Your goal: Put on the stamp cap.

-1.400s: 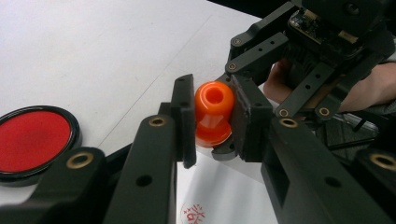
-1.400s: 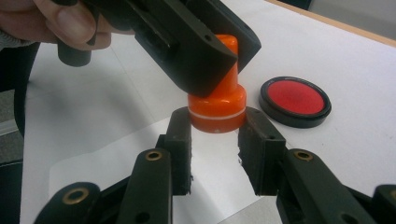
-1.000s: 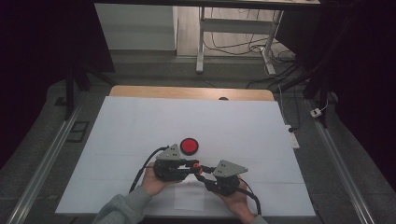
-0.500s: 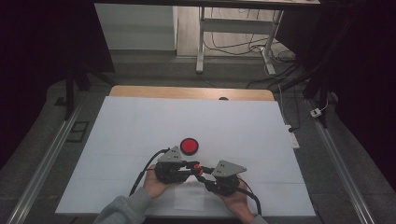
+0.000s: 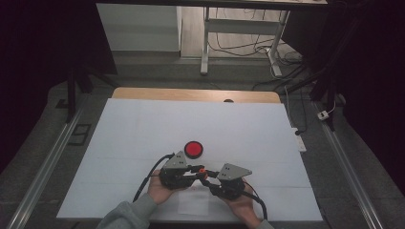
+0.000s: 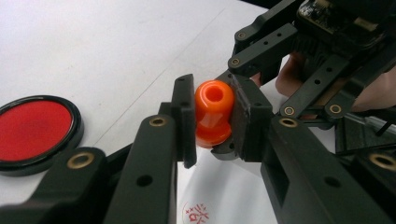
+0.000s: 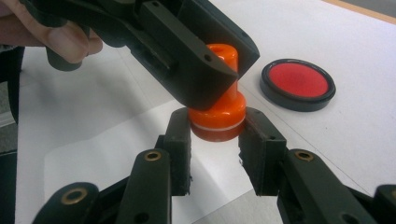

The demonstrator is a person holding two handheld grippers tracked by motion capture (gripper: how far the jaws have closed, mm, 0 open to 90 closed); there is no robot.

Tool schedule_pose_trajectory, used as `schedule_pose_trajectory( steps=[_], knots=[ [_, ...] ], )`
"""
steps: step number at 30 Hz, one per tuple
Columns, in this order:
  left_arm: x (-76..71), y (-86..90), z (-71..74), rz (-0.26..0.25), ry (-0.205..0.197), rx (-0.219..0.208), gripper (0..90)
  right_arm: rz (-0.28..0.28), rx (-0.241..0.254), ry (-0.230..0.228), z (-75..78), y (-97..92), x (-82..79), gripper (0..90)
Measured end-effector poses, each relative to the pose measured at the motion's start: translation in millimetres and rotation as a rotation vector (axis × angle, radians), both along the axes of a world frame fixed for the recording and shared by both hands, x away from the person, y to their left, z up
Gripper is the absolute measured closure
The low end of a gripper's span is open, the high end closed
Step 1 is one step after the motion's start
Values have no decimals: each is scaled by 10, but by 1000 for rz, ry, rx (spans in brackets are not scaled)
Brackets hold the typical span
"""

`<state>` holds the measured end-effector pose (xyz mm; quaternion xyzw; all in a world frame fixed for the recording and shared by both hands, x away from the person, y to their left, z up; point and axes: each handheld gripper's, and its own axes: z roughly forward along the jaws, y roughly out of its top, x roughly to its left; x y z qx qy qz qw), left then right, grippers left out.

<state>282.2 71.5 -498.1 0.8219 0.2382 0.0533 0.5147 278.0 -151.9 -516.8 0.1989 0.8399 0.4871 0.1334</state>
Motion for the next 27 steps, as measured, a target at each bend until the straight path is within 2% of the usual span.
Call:
schedule_pose_trajectory(
  steps=[6, 11, 27],
  knots=[
    [25, 31, 30, -1, 24, -42, 724, -11, 41, 13, 35, -18, 6, 635],
    [36, 43, 48, -2, 31, -52, 724, -7, 61, 11, 48, -25, 11, 621],
    [47, 78, 81, -2, 28, -61, 724, -13, 53, 7, 47, -44, 23, 548]
  ],
)
